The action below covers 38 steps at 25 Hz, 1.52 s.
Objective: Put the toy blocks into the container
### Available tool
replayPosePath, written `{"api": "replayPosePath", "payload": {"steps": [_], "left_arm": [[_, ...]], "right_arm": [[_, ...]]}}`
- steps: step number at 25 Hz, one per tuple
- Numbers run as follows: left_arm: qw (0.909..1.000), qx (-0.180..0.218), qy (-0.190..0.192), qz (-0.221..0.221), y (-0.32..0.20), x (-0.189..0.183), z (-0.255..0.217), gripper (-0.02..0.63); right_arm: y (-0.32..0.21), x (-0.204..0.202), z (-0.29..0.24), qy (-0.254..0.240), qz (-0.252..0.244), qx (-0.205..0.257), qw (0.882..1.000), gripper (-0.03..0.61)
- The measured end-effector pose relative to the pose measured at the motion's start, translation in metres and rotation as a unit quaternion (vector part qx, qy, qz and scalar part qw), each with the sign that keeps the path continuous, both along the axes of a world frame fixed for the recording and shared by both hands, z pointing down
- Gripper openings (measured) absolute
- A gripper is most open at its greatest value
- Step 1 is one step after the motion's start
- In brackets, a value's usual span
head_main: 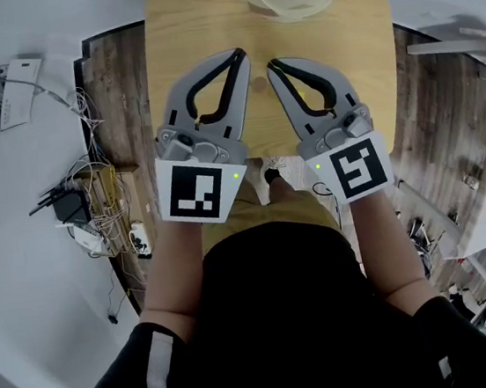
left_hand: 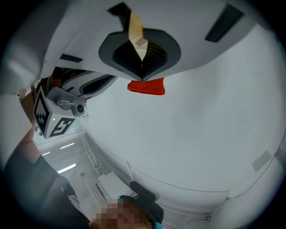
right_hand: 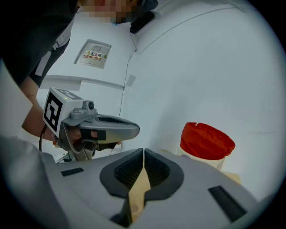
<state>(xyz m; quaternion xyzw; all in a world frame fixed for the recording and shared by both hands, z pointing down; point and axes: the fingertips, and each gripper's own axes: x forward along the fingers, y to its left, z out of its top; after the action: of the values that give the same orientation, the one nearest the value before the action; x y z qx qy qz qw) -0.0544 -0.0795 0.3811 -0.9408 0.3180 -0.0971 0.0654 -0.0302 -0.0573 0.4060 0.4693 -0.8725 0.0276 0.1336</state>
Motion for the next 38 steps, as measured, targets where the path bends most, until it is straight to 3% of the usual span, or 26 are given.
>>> {"api": "replayPosePath", "payload": {"steps": [2, 5, 6, 12, 17, 24, 25, 31, 38], "left_arm": [[1.0, 0.0, 0.0, -0.001, -0.003, 0.0, 0.001, 0.009], [1.0, 0.0, 0.002, -0.003, -0.006, 0.0, -0.001, 0.009], [1.0, 0.0, 0.003, -0.004, -0.006, 0.001, -0.001, 0.009], [1.0, 0.002, 0.001, -0.004, -0.011, -0.001, -0.002, 0.009], [1.0, 0.0, -0.001, -0.006, -0.014, -0.003, -0.001, 0.009], [0.9999, 0.0, 0.0, -0.012, -0.017, -0.009, -0.001, 0.009], [0.9999, 0.0, 0.001, -0.012, -0.017, -0.01, -0.001, 0.009], [0.9999, 0.002, -0.002, -0.013, -0.017, -0.013, -0.001, 0.009], [0.9998, 0.012, -0.006, -0.011, -0.014, -0.015, -0.012, 0.009]], "right_arm": [[-0.001, -0.004, 0.019, 0.009, -0.018, -0.039, 0.999, 0.031], [-0.003, -0.013, 0.06, 0.029, -0.048, -0.102, 0.993, 0.148], [-0.002, -0.015, 0.077, 0.045, -0.057, -0.125, 0.99, 0.156], [0.005, -0.019, 0.162, 0.152, -0.09, -0.237, 0.955, 0.192], [0.005, -0.023, 0.188, 0.183, -0.107, -0.282, 0.936, 0.192], [0.013, -0.028, 0.214, 0.237, -0.128, -0.308, 0.913, 0.192], [0.015, -0.029, 0.216, 0.24, -0.132, -0.309, 0.911, 0.164], [0.015, -0.03, 0.213, 0.247, -0.134, -0.29, 0.915, 0.156], [-0.007, -0.029, 0.146, 0.182, -0.091, -0.213, 0.956, 0.156]]}}
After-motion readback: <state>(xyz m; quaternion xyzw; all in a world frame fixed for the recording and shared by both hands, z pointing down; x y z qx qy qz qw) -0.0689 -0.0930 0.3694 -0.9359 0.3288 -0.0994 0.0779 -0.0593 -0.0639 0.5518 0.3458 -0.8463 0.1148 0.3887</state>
